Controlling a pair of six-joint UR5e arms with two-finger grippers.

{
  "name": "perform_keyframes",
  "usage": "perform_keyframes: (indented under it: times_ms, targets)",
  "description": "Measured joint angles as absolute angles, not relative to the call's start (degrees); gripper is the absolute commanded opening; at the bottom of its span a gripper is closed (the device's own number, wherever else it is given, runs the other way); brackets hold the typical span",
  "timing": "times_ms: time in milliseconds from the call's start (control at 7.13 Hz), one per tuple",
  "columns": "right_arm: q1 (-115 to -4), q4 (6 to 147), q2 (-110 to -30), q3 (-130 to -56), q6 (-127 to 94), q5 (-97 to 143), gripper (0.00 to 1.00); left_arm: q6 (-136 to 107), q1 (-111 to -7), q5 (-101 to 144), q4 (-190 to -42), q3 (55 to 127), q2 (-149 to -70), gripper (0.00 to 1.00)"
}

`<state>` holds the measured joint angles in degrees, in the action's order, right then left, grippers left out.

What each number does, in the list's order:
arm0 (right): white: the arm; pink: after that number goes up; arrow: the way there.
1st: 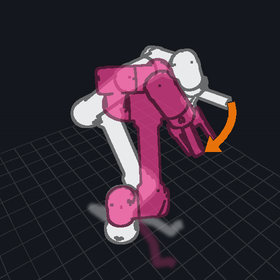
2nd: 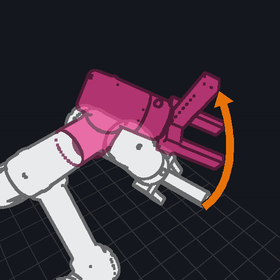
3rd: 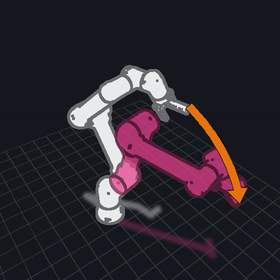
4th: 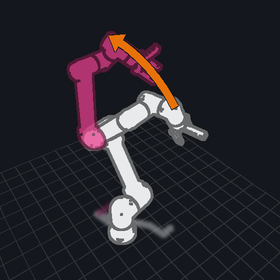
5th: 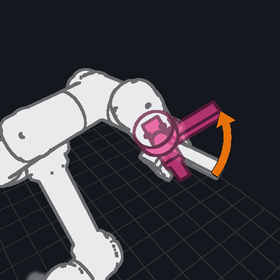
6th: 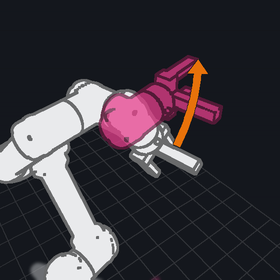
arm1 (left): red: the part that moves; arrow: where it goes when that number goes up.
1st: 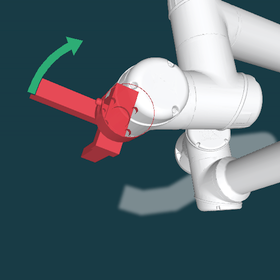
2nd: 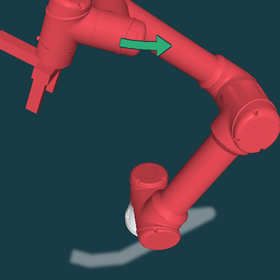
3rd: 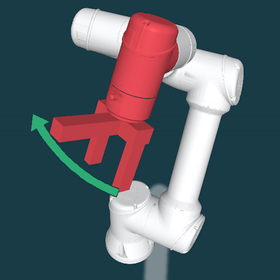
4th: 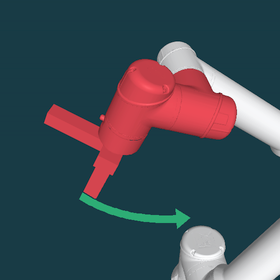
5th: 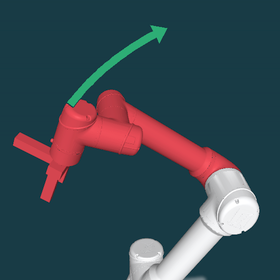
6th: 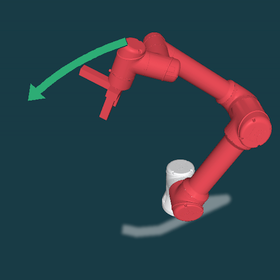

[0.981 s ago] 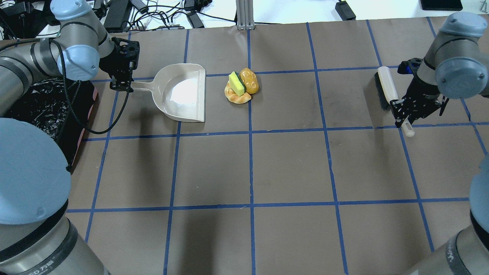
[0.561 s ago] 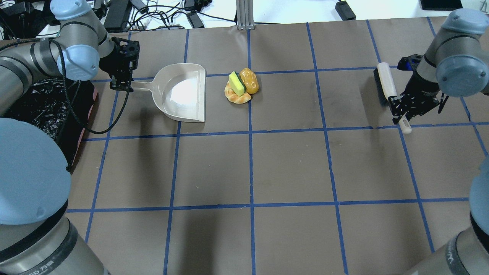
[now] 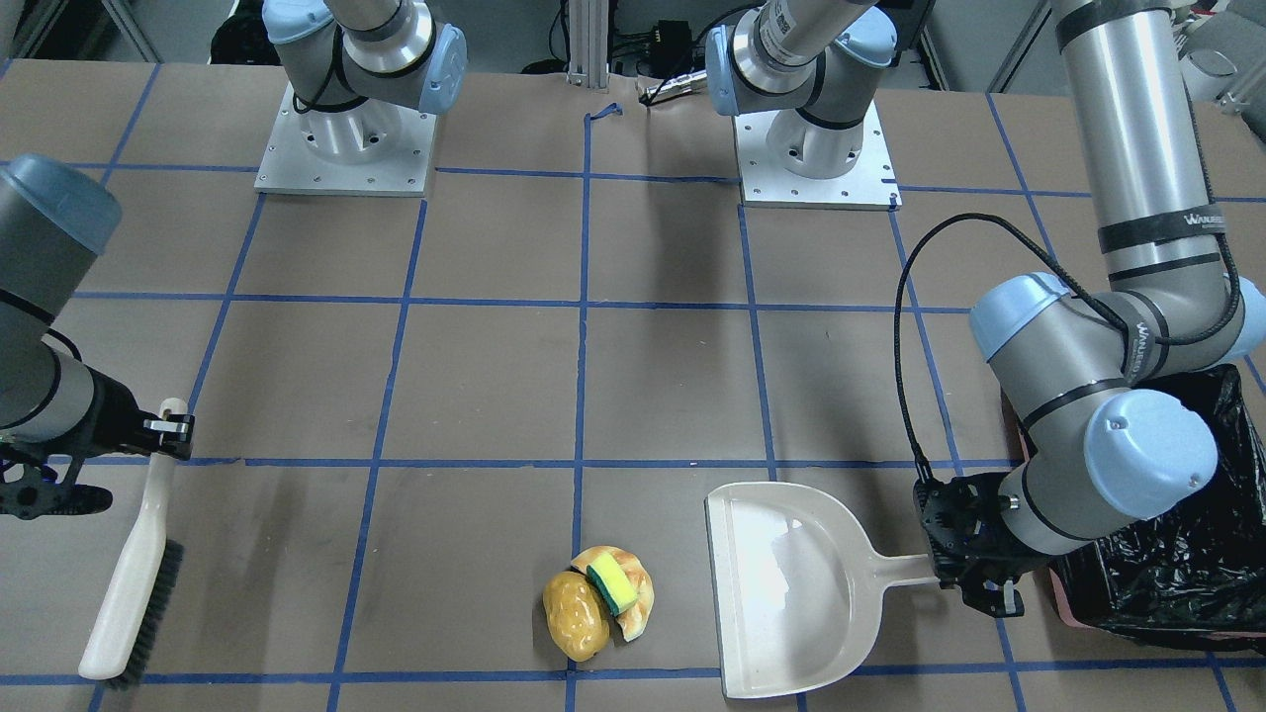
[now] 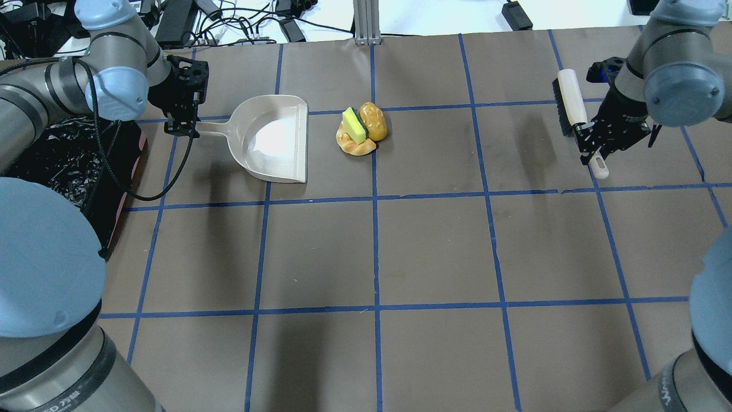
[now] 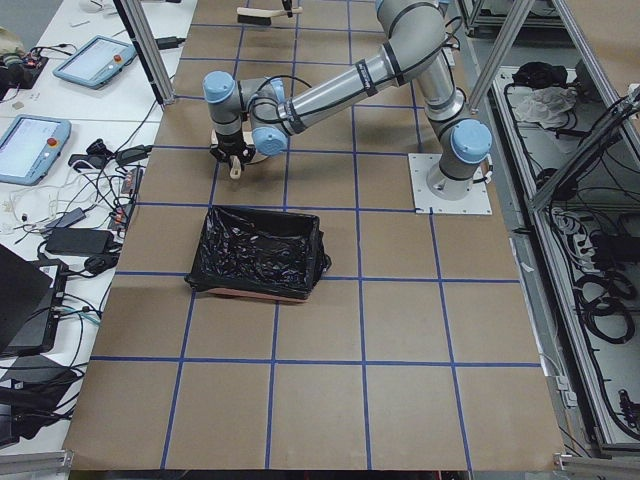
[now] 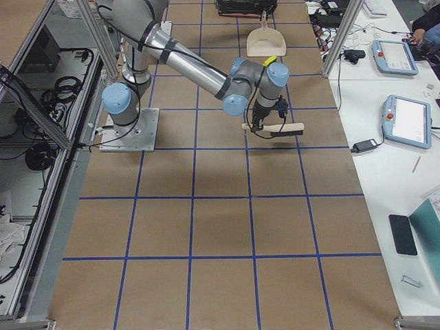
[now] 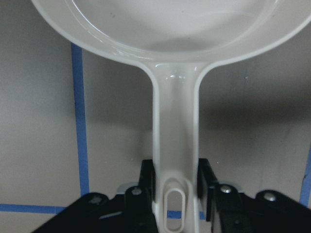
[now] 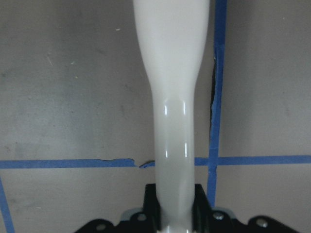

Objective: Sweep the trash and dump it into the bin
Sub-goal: 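Carry the brush with the right gripper toward the trash pile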

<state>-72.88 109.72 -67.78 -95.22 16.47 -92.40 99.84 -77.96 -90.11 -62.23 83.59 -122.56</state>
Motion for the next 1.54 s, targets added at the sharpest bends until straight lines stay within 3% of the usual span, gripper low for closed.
perform_keyframes:
  times_ms: [841, 1542]
  targets:
    - [-89.9, 103.7, -63.7, -89.5, -2.4, -86.1, 0.00, 100.1, -77.7, -89.8, -62.2, 83.6, -122.6, 0.12]
    - [-97.8, 99.1, -59.2, -82.9, -9.9, -83.5, 0.00, 100.2, -77.6, -89.5, -62.2, 83.6, -122.6, 0.12]
